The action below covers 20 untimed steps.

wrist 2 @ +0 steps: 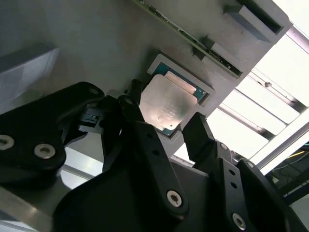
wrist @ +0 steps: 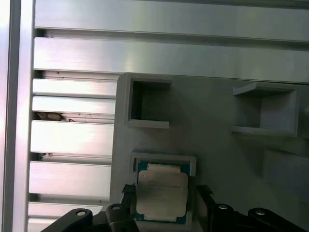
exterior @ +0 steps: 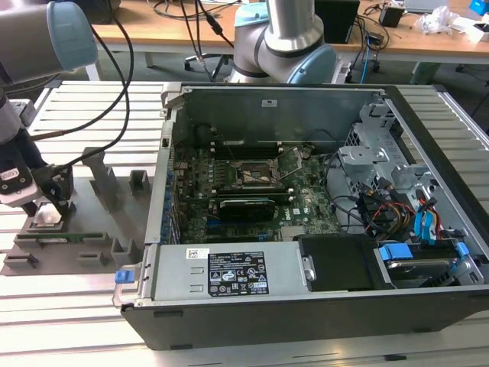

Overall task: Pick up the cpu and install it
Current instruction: 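Pick up the cpu and move it towards the insertion slot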

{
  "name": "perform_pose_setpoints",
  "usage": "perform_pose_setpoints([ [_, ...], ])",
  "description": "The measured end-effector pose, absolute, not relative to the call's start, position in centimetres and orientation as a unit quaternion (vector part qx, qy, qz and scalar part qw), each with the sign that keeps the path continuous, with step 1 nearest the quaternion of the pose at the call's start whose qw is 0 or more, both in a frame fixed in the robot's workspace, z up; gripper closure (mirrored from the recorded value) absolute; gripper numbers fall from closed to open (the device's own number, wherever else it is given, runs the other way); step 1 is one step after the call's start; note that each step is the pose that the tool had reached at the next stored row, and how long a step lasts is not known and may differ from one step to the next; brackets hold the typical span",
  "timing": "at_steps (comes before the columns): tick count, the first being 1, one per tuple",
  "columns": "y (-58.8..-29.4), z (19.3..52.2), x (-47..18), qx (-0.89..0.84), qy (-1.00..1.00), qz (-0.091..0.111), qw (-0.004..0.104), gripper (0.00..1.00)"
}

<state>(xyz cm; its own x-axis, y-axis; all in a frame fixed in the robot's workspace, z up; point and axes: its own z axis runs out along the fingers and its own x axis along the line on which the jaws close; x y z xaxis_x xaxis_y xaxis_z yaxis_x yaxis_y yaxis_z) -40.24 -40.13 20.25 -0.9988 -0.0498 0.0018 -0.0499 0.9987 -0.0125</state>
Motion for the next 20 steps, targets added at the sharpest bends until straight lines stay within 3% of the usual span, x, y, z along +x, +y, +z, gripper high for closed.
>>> perform_pose_setpoints([
  [17, -40.1, 18.8, -40.4, 0.028, -1.0, 0.007, 0.001, 0.38],
  [20, -40.1, 18.8, -40.4, 0.028, -1.0, 0.007, 0.001, 0.45],
])
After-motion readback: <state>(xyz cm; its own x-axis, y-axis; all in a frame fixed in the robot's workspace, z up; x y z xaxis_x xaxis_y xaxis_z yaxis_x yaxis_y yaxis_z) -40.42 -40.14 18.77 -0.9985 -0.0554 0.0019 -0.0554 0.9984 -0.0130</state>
